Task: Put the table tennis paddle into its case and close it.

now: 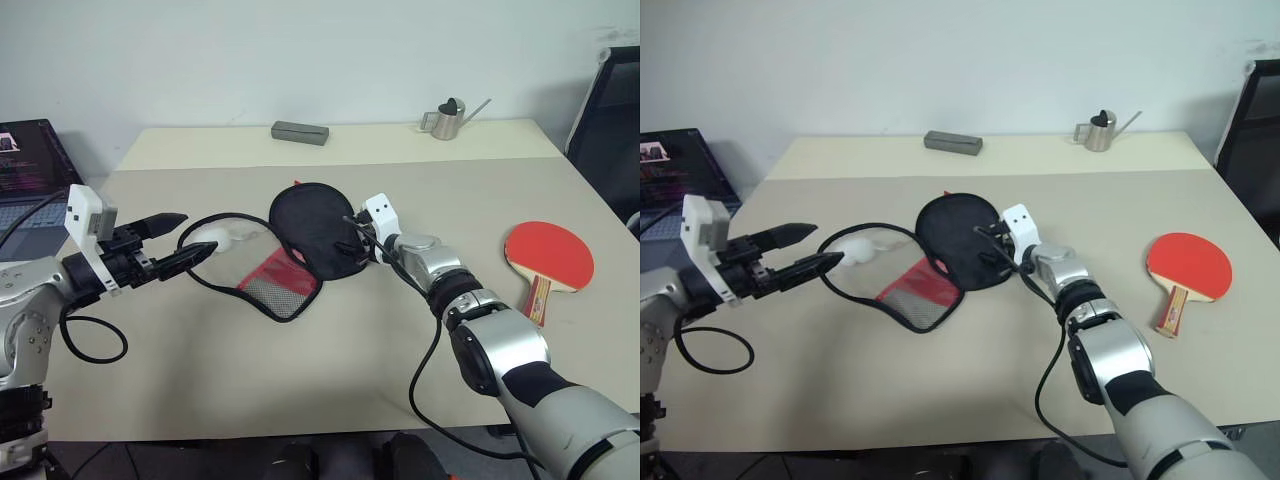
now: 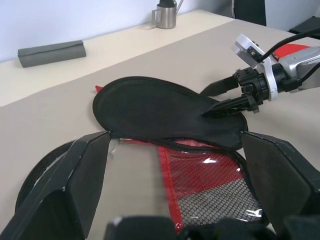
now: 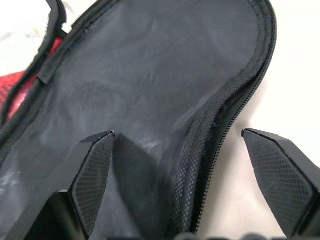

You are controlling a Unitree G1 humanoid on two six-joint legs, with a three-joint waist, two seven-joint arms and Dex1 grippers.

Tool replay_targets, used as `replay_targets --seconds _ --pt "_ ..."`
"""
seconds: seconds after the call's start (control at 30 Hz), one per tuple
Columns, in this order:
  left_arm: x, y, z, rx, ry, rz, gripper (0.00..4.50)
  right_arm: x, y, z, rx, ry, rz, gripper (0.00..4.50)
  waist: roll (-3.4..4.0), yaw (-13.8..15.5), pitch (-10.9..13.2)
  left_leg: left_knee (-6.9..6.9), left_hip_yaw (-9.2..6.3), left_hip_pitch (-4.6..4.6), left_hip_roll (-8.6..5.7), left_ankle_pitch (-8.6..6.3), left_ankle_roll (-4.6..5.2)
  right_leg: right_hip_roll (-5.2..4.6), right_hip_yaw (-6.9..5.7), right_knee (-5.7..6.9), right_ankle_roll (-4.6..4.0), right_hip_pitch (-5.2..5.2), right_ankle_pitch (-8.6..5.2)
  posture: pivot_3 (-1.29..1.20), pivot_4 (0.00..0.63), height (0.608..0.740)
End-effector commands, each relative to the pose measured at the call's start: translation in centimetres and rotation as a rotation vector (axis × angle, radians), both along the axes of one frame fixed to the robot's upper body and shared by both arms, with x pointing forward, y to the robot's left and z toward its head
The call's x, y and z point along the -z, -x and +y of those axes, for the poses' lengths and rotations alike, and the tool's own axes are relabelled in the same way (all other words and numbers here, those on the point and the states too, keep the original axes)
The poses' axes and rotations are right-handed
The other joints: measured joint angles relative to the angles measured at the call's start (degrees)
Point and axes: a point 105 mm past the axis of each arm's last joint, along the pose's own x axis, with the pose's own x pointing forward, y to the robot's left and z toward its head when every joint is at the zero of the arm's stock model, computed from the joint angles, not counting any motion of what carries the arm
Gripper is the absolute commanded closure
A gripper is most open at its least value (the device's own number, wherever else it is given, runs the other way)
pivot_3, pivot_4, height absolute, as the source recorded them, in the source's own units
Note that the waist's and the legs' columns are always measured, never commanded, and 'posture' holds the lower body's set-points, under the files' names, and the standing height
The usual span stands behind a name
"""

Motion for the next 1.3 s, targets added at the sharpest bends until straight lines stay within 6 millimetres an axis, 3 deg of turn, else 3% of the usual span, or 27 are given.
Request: replay_targets --seconds 0.03,0.33,0.37,0.6,1.0,1.3 --pt "-0.8 0.0 0.1 -0.006 -0.008 -0.044 0.0 -1.9 -0.7 0.2 0.017 0.009 -0.068 1.22 0.0 -0.05 0.0 0.0 0.02 0.0 0.0 0.0 0.0 0.01 0.05 0.02 0.0 -0.03 0.0 0.0 0.15 0.74" --pt "-0.7 0.1 0.1 -0.018 -0.001 -0.049 0.0 -2.1 -0.7 0.5 0.026 0.011 -0.063 4.38 0.0 -0.96 0.0 0.0 0.21 0.0 0.01 0.0 0.0 0.09 0.35 0.08 0.0 -0.18 0.0 0.0 0.15 0.74" --pt "-0.7 0.1 0.1 -0.018 0.0 -0.049 0.0 -2.2 -0.7 0.6 0.026 0.004 -0.058 4.47 0.0 -1.02 0.0 -0.01 0.23 -0.01 0.02 0.0 0.0 0.09 0.37 0.1 0.0 -0.21 0.0 0.0 0.15 0.74" --pt "-0.7 0.0 0.0 -0.02 0.005 -0.052 0.0 -2.5 -1.1 0.3 0.092 -0.043 -0.035 4.47 -0.01 -1.11 -0.01 -0.01 0.27 -0.02 0.04 -0.01 -0.01 0.12 0.45 0.12 -0.01 -0.29 0.01 0.0 0.15 0.74" --pt "-0.6 -0.3 -0.6 -0.006 0.007 -0.055 0.0 -2.5 -2.3 -3.8 0.317 -0.113 0.007 4.47 -0.01 -1.11 -0.01 -0.02 0.38 -0.06 0.04 -0.01 0.0 0.12 0.56 0.16 -0.01 -0.39 0.01 0.0 0.15 0.74" --pt "-0.5 -0.4 -1.3 0.019 0.007 -0.054 0.0 -1.9 -2.2 -5.7 0.407 -0.142 0.045 4.47 -0.02 -1.11 -0.02 -0.02 0.44 -0.22 0.04 -0.01 0.0 0.13 0.62 0.19 -0.01 -0.55 0.02 0.0 0.15 0.74"
